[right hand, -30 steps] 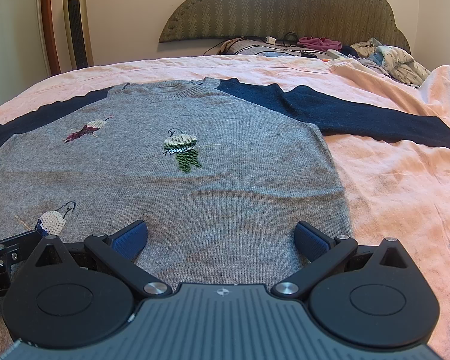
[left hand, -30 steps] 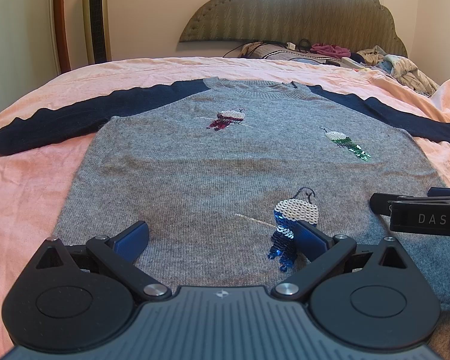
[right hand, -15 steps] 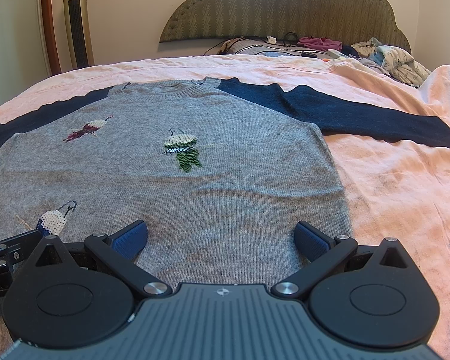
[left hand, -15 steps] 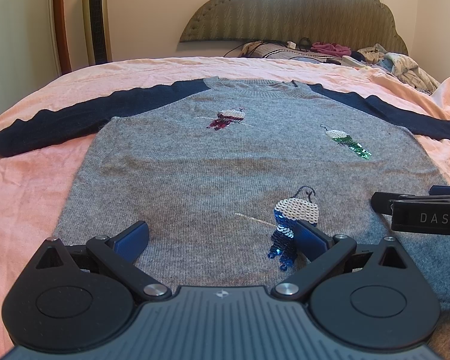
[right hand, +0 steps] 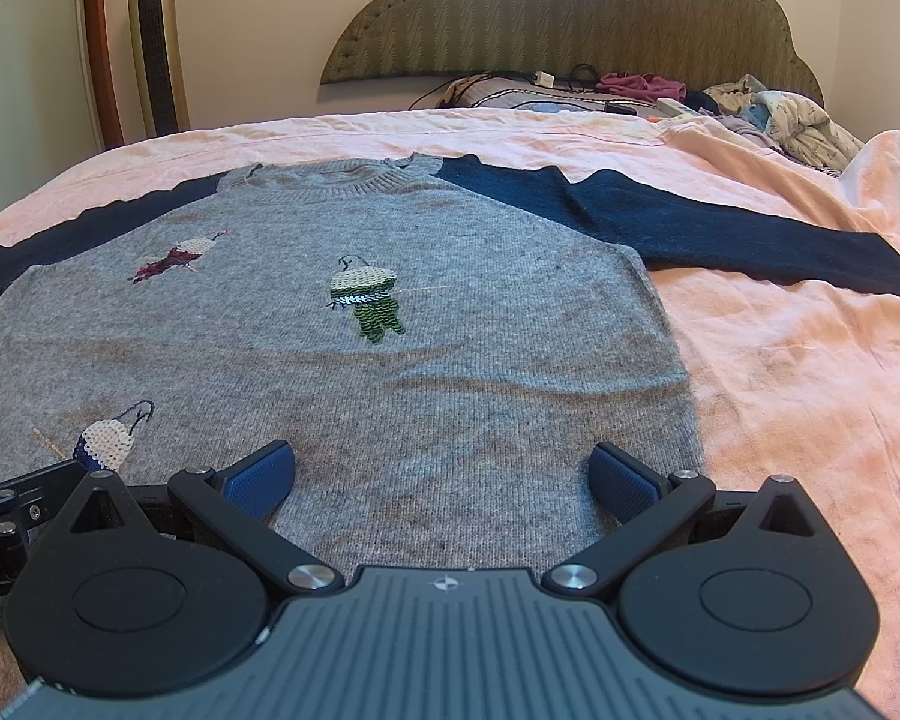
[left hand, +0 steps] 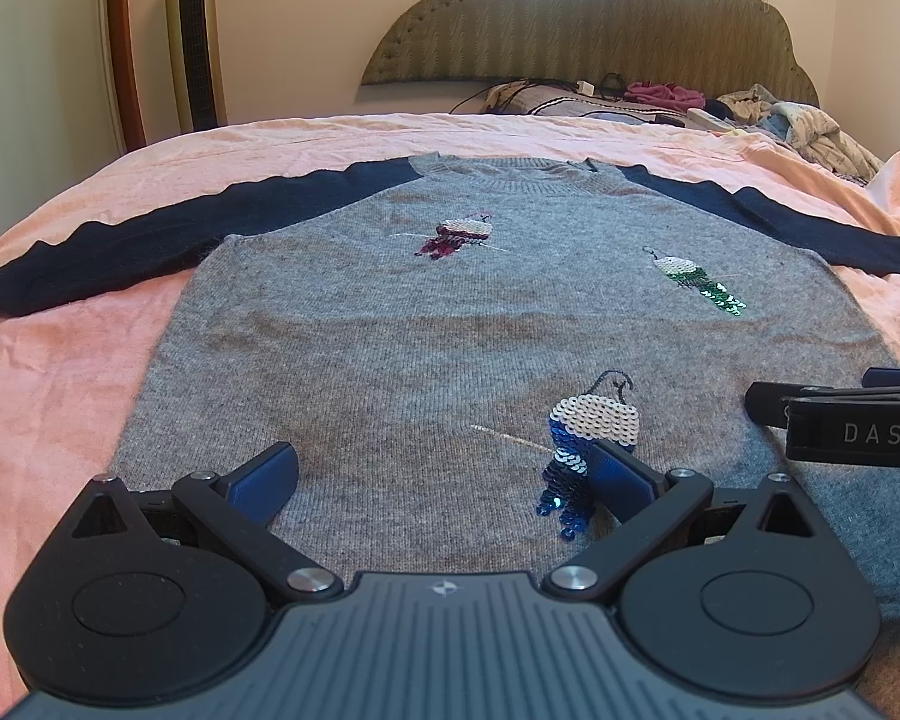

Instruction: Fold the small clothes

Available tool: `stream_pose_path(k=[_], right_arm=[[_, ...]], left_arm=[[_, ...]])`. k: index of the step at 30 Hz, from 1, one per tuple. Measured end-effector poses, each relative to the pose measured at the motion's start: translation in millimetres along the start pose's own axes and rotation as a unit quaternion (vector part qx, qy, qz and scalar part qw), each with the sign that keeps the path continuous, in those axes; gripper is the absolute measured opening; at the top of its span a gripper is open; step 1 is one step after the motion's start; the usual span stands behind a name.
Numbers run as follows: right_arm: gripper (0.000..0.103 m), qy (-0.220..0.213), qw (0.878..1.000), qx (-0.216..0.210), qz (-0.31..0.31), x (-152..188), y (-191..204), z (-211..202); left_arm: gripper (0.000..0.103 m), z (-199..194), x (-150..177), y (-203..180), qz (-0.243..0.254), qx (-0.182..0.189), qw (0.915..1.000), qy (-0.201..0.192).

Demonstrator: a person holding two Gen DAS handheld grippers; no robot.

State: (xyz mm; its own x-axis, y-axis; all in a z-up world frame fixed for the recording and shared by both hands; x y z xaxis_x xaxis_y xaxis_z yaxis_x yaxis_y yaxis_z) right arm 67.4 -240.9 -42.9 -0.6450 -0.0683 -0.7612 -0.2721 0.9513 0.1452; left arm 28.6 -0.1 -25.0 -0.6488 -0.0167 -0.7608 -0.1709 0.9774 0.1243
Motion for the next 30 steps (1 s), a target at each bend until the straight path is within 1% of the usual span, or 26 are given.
stream_pose_path(k=[3,5,6,7,8,9,10,12,13,14,16,18,20,21,22,23,24,25,26,27,28,30], right_arm=[[0.103,0.001,1.0,-0.002,0.0,0.2,-0.5,-1.6],[0.103,0.011,1.0,-0.011,-0.007,-0.8,-1.1,-2.8],[0.103,0.022,0.999,-0.028,-0.009,-2.6,-3.1,-6.3],[0.103,0.023,0.998,-0.056,0.005,-6.7,-9.1,-14.2],[0.103,0.007,0.996,-0.085,0.029,-12.0,-18.3,-25.6],[0.103,-0.033,0.99,-0.119,0.061,-20.5,-33.1,-42.7],[0.103,-0.077,0.983,-0.145,0.084,-28.7,-49.2,-58.9],[0.103,-0.185,0.959,-0.176,0.121,-42.7,-93.3,-89.6],[0.103,-0.234,0.944,-0.184,0.14,-47.2,-117.9,-100.0],[0.103,-0.268,0.93,-0.186,0.166,-56.1,-149.8,-105.9],[0.103,-0.269,0.918,-0.178,0.231,-73.4,-216.7,-101.2],[0.103,-0.262,0.9,-0.133,0.321,-80.0,-281.1,-91.5],[0.103,-0.246,0.883,-0.103,0.387,-78.6,-339.9,-74.6],[0.101,-0.236,0.876,-0.084,0.413,-75.3,-360.8,-67.2],[0.095,-0.226,0.87,-0.066,0.433,-71.1,-379.5,-58.6],[0.09,-0.218,0.866,-0.058,0.447,-68.3,-391.4,-52.5],[0.089,-0.209,0.863,-0.052,0.456,-64.1,-402.2,-42.0],[0.087,-0.202,0.864,-0.042,0.459,-61.5,-410.9,-33.4],[0.086,-0.197,0.863,-0.022,0.466,-58.2,-418.6,-29.6],[0.086,-0.192,0.858,-0.013,0.476,-54.6,-423.9,-23.0],[0.086,-0.19,0.852,-0.02,0.486,-53.0,-430.6,-17.2],[0.084,-0.201,0.855,-0.02,0.478,-54.6,-430.6,-9.0]], left_arm=[[0.103,0.2,0.0,0.1,0.0,-0.001,1.0,0.0],[0.103,0.3,0.1,0.1,0.001,-0.001,1.0,0.0],[0.103,0.3,0.1,0.3,0.001,-0.001,1.0,0.0],[0.103,0.1,0.2,0.1,0.0,-0.001,1.0,0.0],[0.103,0.1,0.2,0.1,0.0,-0.001,1.0,0.0],[0.103,0.1,0.3,0.0,0.0,-0.001,1.0,0.0],[0.103,0.1,0.5,0.0,0.0,-0.001,1.0,0.0],[0.103,0.1,0.5,0.1,0.0,-0.001,1.0,0.0],[0.103,0.0,0.5,-0.1,0.0,-0.001,1.0,0.0],[0.103,0.0,0.5,-0.1,0.0,-0.001,1.0,-0.001],[0.103,0.0,0.5,-0.1,0.0,-0.001,1.0,0.0],[0.103,0.0,0.5,-0.1,-0.001,-0.001,1.0,0.0],[0.103,-0.1,0.6,-0.5,-0.001,0.0,1.0,-0.001],[0.103,-0.2,0.6,-0.6,-0.001,0.0,1.0,-0.001],[0.103,-0.2,0.6,-0.6,-0.001,0.0,1.0,-0.001],[0.103,-0.2,0.6,-0.6,-0.002,0.001,1.0,-0.001],[0.103,-0.5,0.6,-0.6,-0.002,0.001,1.0,-0.001],[0.103,-0.5,0.6,-0.5,-0.003,0.002,1.0,-0.001],[0.103,-0.5,0.6,-0.4,-0.003,0.003,1.0,-0.001],[0.103,-0.5,0.6,-0.3,-0.004,0.004,1.0,-0.001],[0.103,-0.4,0.7,0.1,-0.005,0.005,1.0,-0.001],[0.103,-0.6,0.7,0.2,-0.007,0.006,1.0,-0.002]])
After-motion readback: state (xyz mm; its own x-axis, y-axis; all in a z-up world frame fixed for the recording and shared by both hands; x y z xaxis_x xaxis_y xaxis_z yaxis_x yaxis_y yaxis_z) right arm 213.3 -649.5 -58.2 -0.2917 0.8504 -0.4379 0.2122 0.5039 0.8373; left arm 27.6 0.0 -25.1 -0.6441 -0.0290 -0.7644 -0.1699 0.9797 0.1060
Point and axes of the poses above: each gripper's, at about its wrist camera, not at the fingertips, and z roughly the way its jaws point, y to its left, x to its underside, the point moved 4 cm from there along z, roughly the way its jaws point, and after that the axes turned 11 degrees about -x, right-handed, at the moved point
